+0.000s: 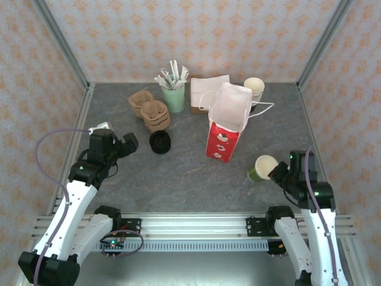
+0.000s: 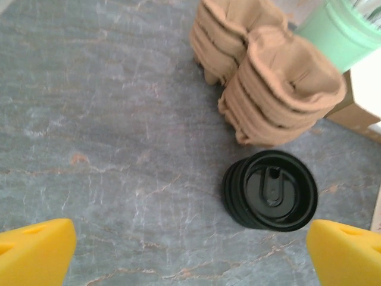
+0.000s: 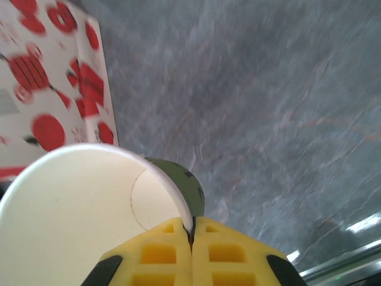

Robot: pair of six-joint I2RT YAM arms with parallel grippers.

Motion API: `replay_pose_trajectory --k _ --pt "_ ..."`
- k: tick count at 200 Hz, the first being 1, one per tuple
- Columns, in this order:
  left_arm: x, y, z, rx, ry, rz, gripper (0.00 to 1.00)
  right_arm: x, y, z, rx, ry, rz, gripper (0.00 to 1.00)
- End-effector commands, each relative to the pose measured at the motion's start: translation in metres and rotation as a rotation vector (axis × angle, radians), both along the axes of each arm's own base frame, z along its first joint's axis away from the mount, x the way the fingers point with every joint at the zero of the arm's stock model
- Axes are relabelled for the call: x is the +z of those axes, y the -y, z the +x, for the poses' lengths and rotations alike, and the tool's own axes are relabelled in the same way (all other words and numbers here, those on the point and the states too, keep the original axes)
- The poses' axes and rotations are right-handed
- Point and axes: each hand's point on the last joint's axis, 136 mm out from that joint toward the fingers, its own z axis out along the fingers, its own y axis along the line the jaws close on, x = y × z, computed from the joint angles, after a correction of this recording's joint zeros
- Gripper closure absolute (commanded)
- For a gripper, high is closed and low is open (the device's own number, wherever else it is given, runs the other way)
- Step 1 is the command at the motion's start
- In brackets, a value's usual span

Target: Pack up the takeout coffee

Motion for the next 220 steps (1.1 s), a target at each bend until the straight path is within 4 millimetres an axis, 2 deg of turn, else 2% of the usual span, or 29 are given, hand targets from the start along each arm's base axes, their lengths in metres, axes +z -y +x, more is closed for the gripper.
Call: replay_pose_trajectory --k 1,24,67,100,164,177,183,197,220 --pt "-0.012 0.005 0.003 -0.001 0.002 -0.016 0.0 -0.012 -0.019 -0.004 0.019 0.025 0.104 1.0" --pt "-0.026 0.012 0.006 -0.016 -0.03 -0.018 0.0 -0.019 -0.025 0.0 0.057 0.028 0.091 1.0" --pt "-0.038 0.025 0.011 -0.045 -0.081 0.017 0.01 -0.016 -0.059 0.021 0.188 0.071 0.034 1.0" --pt "-0.046 0.03 0.013 -0.061 -0.105 0.024 0.01 -0.007 -0.106 0.032 0.329 0.136 -0.018 1.0" --pt "-0.066 0.048 0.023 -0.083 -0.18 -0.059 0.04 0.015 -0.235 0.035 0.589 0.28 -0.102 1.0" --pt "-0.068 0.052 0.026 -0.09 -0.196 -0.068 0.05 0.016 -0.255 0.035 0.62 0.275 -0.102 1.0" --pt "-0.069 0.054 0.028 -0.093 -0.202 -0.076 0.07 0.009 -0.265 0.037 0.638 0.26 -0.113 1.0" --pt "-0.07 0.058 0.032 -0.098 -0.204 -0.094 0.09 0.007 -0.28 0.041 0.656 0.258 -0.129 1.0" --pt "-0.07 0.064 0.041 -0.098 -0.199 -0.122 0.15 0.007 -0.29 0.053 0.634 0.264 -0.196 1.0"
